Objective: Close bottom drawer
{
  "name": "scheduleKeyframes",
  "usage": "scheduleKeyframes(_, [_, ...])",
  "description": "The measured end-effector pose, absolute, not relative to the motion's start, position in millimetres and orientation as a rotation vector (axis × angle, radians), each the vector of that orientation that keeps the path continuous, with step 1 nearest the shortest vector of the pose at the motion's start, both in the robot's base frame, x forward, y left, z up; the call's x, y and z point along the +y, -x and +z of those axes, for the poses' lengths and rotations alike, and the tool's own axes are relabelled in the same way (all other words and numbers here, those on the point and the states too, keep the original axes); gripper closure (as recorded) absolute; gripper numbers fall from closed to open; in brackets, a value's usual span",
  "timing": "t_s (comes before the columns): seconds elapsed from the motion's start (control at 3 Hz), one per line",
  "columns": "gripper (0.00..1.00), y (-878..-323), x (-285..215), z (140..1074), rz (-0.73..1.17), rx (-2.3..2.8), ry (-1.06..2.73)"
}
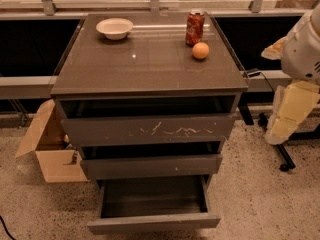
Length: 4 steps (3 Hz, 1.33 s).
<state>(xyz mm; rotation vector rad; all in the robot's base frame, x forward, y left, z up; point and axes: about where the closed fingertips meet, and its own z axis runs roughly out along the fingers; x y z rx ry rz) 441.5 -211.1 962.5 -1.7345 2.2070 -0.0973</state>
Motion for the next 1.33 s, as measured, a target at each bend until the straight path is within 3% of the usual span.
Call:
scheduleKeyframes(1.0, [0.0, -423, -181, 794, 0.34, 2.156, 1.807])
scheduleKeyframes(1.33, [0.0, -423, -181, 794, 0.34, 2.156, 1.807])
